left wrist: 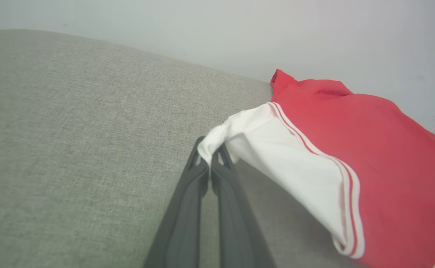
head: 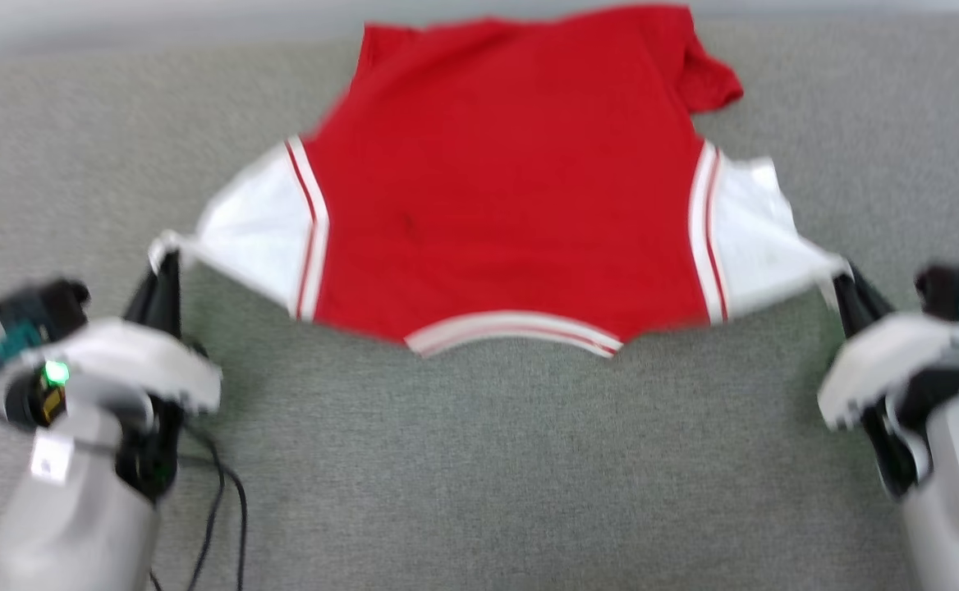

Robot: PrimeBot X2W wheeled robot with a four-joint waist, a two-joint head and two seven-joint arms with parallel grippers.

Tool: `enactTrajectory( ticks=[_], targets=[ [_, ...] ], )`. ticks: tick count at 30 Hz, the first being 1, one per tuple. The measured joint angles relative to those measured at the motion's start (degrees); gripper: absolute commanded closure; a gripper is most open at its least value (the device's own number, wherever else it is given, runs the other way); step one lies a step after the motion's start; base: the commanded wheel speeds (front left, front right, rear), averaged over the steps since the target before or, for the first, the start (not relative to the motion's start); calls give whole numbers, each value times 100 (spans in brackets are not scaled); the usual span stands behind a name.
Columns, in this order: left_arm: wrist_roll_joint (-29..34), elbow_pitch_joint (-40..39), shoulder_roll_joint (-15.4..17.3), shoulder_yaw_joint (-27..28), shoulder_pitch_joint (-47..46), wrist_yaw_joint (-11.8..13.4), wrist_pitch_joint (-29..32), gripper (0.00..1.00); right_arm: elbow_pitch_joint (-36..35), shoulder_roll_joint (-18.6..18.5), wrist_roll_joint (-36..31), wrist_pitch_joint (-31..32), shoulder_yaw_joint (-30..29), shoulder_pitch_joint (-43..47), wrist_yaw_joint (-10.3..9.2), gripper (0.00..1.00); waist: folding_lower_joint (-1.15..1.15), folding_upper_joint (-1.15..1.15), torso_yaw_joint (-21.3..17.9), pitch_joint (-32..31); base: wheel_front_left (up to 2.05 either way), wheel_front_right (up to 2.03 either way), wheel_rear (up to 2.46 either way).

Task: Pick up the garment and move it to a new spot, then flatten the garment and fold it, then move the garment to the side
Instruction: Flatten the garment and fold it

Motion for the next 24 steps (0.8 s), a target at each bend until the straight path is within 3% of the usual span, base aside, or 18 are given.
enactTrajectory(
  ticks=[8, 22, 23, 24],
  targets=[
    [270, -992, -70, 285, 1700, 319, -2, 100, -1458, 376, -104, 683, -744, 1913, 1, 100, -1, 0, 111, -785, 0, 0, 0],
    [246, -2465, -111, 136, 3811, 916, 445, 100, -3552, 831, -330, 2061, -1463, 4563, 1, 100, -1, 0, 318, -1696, 0, 0, 0],
    [252, -2564, -102, 122, 3906, 954, 458, 100, -3626, 837, -315, 2132, -1472, 4657, 1, 97, -1, 0, 335, -1717, 0, 0, 0],
    [253, -2655, -96, 110, 3983, 978, 485, 100, -3686, 839, -318, 2196, -1468, 4737, 1, 78, -1, 0, 348, -1726, 0, 0, 0]
  ],
)
